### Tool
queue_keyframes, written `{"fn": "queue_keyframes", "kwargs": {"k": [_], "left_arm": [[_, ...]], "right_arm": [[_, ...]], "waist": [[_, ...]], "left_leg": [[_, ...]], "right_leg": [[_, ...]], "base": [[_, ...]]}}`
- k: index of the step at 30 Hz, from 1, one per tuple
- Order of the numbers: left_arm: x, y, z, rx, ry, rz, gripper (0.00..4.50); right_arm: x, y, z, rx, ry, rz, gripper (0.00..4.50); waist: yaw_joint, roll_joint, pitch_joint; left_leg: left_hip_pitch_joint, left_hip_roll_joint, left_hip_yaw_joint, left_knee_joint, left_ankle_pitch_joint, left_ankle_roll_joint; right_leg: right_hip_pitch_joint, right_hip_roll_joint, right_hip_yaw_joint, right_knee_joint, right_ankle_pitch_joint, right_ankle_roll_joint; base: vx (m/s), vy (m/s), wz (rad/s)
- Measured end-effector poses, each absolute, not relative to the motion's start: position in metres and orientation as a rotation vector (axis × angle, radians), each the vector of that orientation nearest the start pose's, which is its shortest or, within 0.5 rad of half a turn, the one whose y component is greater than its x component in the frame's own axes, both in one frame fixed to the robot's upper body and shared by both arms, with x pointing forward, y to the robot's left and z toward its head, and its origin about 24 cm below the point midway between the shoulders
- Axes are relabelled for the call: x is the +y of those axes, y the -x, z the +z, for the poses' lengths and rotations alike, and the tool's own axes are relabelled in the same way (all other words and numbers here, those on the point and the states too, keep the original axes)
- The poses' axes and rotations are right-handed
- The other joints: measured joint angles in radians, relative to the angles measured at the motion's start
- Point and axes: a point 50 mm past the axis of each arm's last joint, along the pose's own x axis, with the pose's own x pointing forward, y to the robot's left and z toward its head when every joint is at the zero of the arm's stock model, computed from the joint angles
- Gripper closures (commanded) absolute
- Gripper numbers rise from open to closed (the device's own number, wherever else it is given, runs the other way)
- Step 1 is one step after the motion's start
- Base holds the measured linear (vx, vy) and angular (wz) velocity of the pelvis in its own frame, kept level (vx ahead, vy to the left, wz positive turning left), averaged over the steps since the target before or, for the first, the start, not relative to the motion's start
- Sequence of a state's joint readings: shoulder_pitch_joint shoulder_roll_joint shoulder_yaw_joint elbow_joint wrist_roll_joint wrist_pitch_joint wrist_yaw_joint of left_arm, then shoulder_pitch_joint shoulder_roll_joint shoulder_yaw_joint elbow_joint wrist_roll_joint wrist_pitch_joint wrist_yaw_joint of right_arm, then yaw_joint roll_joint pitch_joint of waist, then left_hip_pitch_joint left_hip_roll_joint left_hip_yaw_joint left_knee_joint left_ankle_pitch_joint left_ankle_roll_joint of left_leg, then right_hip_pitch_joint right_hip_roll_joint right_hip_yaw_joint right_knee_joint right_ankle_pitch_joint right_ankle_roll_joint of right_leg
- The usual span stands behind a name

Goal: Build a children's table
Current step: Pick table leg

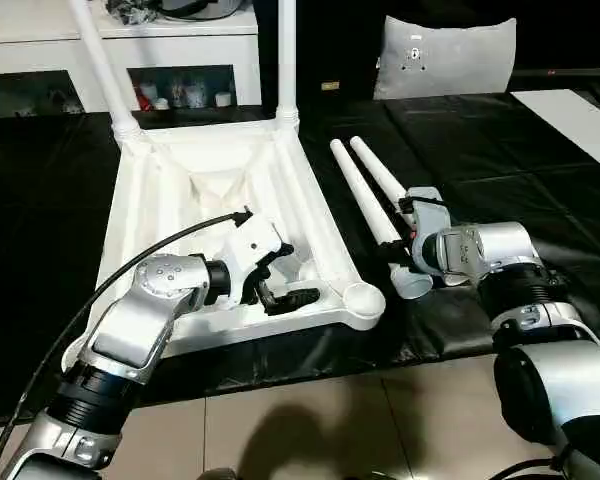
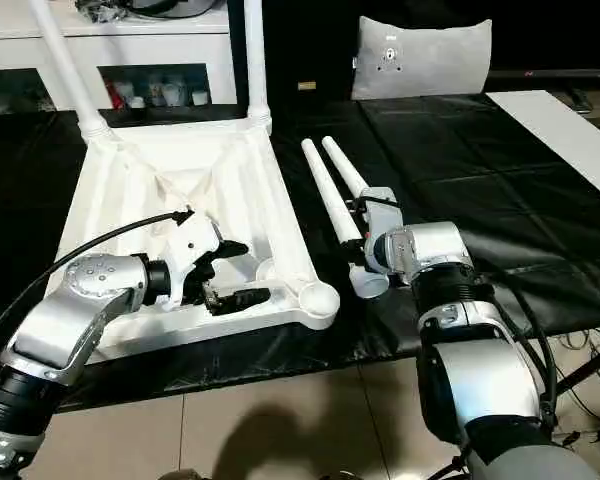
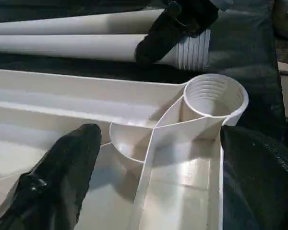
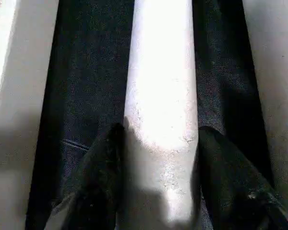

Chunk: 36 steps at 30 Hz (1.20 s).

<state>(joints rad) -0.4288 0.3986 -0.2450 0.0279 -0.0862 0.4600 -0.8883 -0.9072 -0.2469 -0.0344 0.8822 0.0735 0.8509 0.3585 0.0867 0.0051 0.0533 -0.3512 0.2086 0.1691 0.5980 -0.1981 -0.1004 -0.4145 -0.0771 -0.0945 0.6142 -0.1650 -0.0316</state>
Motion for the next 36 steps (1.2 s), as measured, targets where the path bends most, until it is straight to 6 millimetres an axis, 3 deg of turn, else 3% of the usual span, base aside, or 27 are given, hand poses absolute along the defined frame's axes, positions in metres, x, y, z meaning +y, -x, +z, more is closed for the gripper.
{"fn": "queue_keyframes", "kwargs": {"k": [7, 11, 18, 20, 24, 27, 32, 36], "left_arm": [[0.114, -0.303, 0.095, 0.266, -0.323, -1.026, 0.0], [0.108, -0.313, 0.102, 0.204, -0.286, -0.949, 0.0], [0.103, -0.328, 0.115, 0.101, -0.255, -0.824, 0.0], [0.098, -0.334, 0.121, 0.065, -0.165, -0.769, 0.0], [0.084, -0.347, 0.152, -0.067, 0.06, -0.704, 0.0], [0.084, -0.351, 0.172, -0.141, 0.218, -0.693, 0.0], [0.079, -0.35, 0.174, -0.116, 0.445, -0.742, 0.0], [0.064, -0.345, 0.174, -0.075, 0.571, -0.835, 0.0]], "right_arm": [[-0.169, -0.37, 0.066, 0.768, -0.04, 0.239, 2.59], [-0.174, -0.371, 0.069, 0.628, -0.103, 0.222, 2.59], [-0.165, -0.374, 0.106, 0.311, -0.274, 0.348, 2.59], [-0.161, -0.37, 0.112, 0.249, -0.343, 0.431, 2.59], [-0.142, -0.361, 0.121, 0.152, -0.478, 0.624, 2.59], [-0.139, -0.355, 0.126, 0.112, -0.539, 0.7, 2.59], [-0.137, -0.35, 0.13, 0.086, -0.603, 0.766, 2.59], [-0.133, -0.344, 0.13, 0.087, -0.627, 0.834, 2.59]], "waist": [[0.0, 0.0, 0.0], [0.0, 0.0, 0.0], [-0.002, 0.0, 0.0], [0.002, 0.0, 0.0], [0.005, 0.0, 0.001], [0.005, 0.0, 0.0], [0.006, -0.001, 0.001], [0.012, -0.002, 0.002]], "left_leg": [[-0.001, 0.0, 0.0, 0.0, 0.0, 0.0], [-0.003, 0.0, 0.0, 0.0, 0.0, 0.0], [-0.005, 0.0, 0.0, 0.0, 0.0, 0.001], [-0.006, 0.0, 0.0, 0.001, 0.0, 0.001], [-0.007, 0.0, 0.0, 0.002, 0.0, 0.003], [-0.007, 0.0, 0.0, 0.002, 0.003, 0.009], [-0.008, 0.0, 0.0, 0.002, 0.004, 0.01], [-0.008, 0.0, -0.001, 0.002, 0.004, 0.011]], "right_leg": [[0.0, 0.0, 0.0, 0.0, 0.0, 0.0], [-0.003, 0.0, 0.0, 0.0, 0.0, 0.0], [-0.005, 0.001, 0.0, 0.0, 0.0, 0.0], [-0.005, 0.0, 0.0, -0.001, 0.0, 0.0], [-0.004, 0.0, 0.0, -0.001, 0.001, 0.0], [-0.004, 0.0, -0.001, -0.001, 0.001, 0.0], [-0.005, 0.0, -0.001, -0.002, 0.001, 0.0], [-0.004, 0.0, -0.001, -0.003, 0.001, 0.0]], "base": [[0.0, 0.0, 0.0], [0.0, 0.0, 0.0], [0.0, 0.0, 0.0], [0.0, 0.0, 0.0], [0.0, 0.0, 0.0], [0.0, 0.0, 0.0], [0.0, 0.0, 0.0], [0.0, 0.0, 0.0]]}}
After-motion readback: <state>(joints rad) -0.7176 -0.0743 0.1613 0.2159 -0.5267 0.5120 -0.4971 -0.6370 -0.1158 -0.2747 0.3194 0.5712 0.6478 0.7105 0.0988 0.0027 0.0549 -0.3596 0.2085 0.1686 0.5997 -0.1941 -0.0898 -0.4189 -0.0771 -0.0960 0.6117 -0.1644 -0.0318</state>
